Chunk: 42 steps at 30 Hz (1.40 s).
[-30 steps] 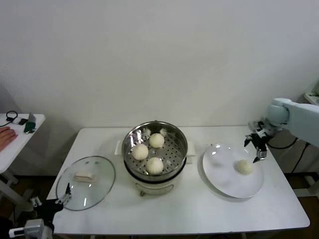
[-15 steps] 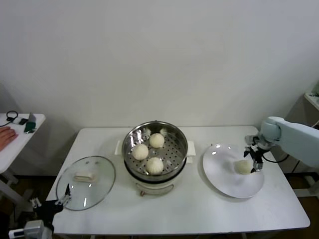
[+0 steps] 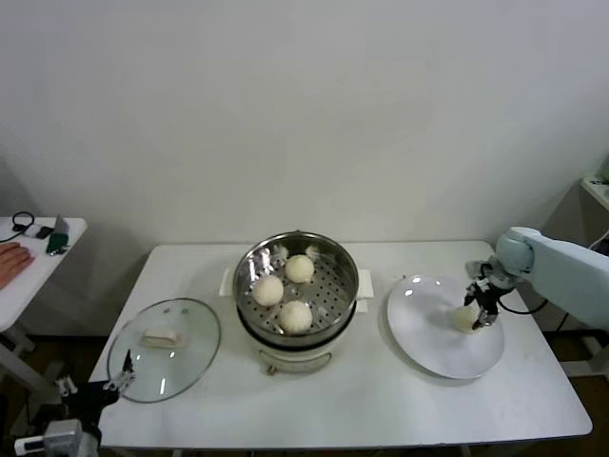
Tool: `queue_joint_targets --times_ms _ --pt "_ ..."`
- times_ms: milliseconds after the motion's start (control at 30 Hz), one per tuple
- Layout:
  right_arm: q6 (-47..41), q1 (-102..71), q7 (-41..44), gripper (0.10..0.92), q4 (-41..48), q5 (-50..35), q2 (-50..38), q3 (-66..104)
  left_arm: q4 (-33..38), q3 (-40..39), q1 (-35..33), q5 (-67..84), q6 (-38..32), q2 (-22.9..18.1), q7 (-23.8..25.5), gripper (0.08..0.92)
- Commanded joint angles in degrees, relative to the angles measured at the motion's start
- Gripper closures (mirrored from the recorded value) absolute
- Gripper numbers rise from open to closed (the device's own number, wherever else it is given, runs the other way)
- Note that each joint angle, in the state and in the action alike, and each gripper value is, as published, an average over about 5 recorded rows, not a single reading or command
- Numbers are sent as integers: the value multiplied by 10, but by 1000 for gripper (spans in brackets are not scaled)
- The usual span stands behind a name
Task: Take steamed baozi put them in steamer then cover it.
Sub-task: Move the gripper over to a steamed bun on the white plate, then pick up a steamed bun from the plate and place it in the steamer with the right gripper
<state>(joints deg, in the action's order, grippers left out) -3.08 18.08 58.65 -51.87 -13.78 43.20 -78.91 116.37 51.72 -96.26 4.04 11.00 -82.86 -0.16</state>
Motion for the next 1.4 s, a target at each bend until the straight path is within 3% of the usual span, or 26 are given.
queue_joint_targets --times_ms 33,333,633,1033,1400 --pt "1 228 21 397 -79 -117 8 -146 -3 -3 5 0 1 2 1 177" --pt "-35 488 47 397 -202 -279 88 -256 3 -9 13 1 2 7 4 177" --pt "-117 488 2 397 -311 -373 176 -210 3 -14 19 6 4 11 4 177" --pt "-173 309 -88 397 -309 -333 254 -173 2 -14 27 10 6 12 5 177" --pt "-185 218 -115 390 -236 -251 272 -170 0 -11 32 14 8 13 6 177"
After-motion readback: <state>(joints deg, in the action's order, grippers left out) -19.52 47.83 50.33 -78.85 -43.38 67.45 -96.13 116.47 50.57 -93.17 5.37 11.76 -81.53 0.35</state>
